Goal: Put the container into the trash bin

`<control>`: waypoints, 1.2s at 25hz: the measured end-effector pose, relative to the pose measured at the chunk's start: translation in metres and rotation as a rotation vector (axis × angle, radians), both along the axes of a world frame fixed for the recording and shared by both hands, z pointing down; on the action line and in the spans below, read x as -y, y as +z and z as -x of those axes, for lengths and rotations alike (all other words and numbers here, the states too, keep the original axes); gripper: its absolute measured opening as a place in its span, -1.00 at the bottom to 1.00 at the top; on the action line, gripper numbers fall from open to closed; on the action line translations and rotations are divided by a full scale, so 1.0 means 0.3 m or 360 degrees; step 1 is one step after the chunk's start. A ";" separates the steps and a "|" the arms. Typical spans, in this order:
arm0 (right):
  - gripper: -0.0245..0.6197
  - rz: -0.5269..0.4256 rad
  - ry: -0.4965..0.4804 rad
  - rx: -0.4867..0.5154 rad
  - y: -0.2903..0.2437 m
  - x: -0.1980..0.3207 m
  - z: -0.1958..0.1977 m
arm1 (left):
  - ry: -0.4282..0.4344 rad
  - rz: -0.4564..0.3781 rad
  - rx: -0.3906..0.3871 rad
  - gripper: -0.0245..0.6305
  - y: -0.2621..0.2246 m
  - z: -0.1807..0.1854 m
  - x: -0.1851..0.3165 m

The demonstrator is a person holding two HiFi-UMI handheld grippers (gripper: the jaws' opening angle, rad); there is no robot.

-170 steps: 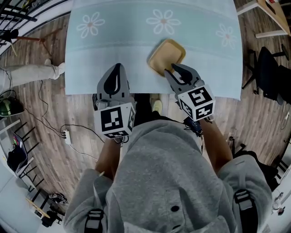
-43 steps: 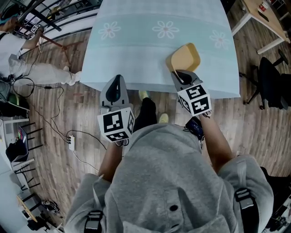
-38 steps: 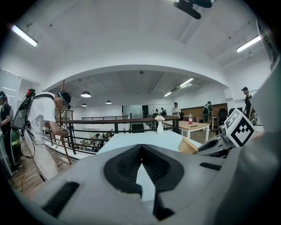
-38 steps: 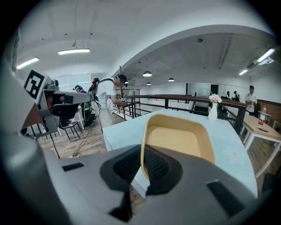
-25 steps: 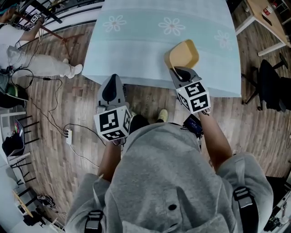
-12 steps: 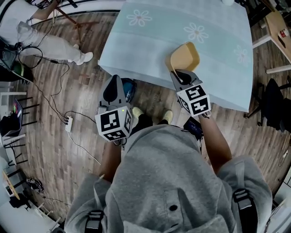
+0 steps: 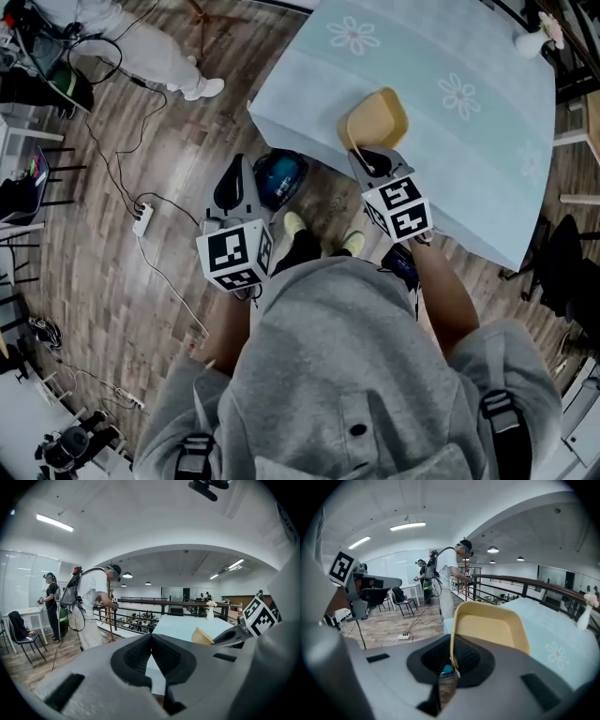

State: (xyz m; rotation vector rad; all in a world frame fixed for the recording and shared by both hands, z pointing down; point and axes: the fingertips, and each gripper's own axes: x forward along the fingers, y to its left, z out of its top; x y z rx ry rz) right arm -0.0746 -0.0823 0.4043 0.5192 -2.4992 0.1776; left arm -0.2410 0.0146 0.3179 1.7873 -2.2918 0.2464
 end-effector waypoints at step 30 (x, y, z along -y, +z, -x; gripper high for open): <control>-0.82 0.0176 -0.0745 -0.0082 0.153 -0.331 0.654 | -0.0566 0.0135 -0.0116 -0.87 0.138 0.497 -0.357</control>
